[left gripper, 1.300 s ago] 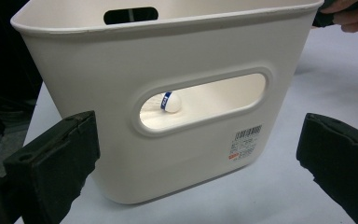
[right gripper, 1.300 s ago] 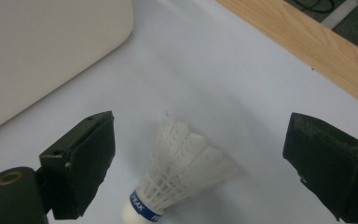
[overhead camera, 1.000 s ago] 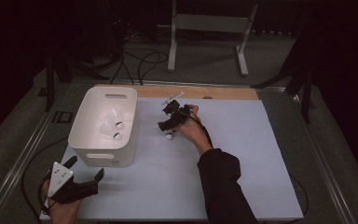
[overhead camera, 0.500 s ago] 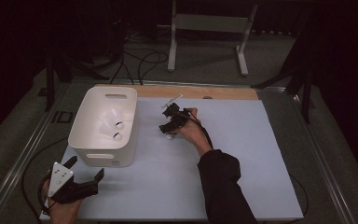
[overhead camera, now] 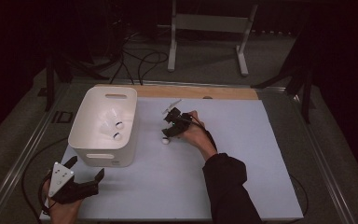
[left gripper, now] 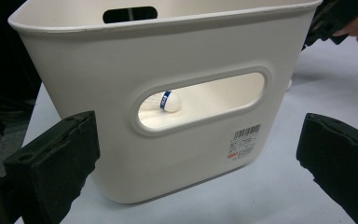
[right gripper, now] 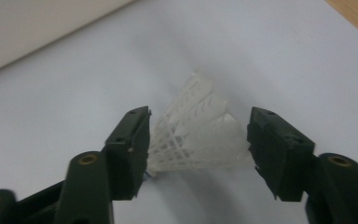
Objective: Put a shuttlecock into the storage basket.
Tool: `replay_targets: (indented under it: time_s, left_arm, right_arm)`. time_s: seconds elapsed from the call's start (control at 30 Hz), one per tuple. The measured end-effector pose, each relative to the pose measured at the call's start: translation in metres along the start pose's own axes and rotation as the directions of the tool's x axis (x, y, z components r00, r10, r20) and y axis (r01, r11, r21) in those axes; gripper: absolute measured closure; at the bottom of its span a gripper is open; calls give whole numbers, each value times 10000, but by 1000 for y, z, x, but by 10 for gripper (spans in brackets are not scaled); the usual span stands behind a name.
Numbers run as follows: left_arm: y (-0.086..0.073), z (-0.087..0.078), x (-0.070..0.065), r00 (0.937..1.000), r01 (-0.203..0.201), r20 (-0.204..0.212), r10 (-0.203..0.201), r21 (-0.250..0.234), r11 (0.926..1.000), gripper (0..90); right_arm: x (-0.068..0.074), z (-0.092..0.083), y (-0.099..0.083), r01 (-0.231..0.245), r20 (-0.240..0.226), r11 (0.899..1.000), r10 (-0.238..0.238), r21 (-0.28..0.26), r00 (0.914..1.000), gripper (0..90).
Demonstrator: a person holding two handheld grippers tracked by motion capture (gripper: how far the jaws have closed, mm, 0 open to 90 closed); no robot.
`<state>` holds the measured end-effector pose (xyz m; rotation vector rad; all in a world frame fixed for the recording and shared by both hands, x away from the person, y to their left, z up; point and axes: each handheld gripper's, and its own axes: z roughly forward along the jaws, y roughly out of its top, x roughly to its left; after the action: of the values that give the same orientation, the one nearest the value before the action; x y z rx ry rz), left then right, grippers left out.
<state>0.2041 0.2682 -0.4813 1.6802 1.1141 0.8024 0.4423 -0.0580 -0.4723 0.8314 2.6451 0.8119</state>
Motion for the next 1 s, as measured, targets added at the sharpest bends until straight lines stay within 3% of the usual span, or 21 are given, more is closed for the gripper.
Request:
replay_targets:
  time_s: [0.13, 0.27, 0.5, 0.63, 0.83, 1.0]
  left_arm:
    - [0, 0, 0, 10000, 3, 12, -3, -12, 10000, 2]
    - [0, 0, -1, 10000, -17, 26, 17, 5, 10000, 2]
    - [0, 1, -1, 10000, -29, 41, 29, 25, 10000, 2]
    - [0, 1, -1, 10000, -46, 38, 46, 38, 10000, 2]
    - [0, 1, -1, 10000, -47, 42, 47, 35, 10000, 2]
    - [0, 1, -1, 10000, -44, 40, 44, 32, 10000, 2]
  right_arm:
    - [6, -5, -1, 306, -176, 9995, -306, 5, 9994, 450]
    - [9, -10, -3, 318, -463, 9995, -318, -2, 9984, 482]
    - [12, -14, -5, 297, -948, 9994, -311, -162, 9950, 604]
    - [17, -15, -4, 383, -1313, 9990, -411, -235, 9905, 738]
    - [20, -17, -2, 515, -1513, 9977, -576, -441, 9868, 886]
    - [23, -20, -1, 586, -1430, 9967, -661, -559, 9875, 892]
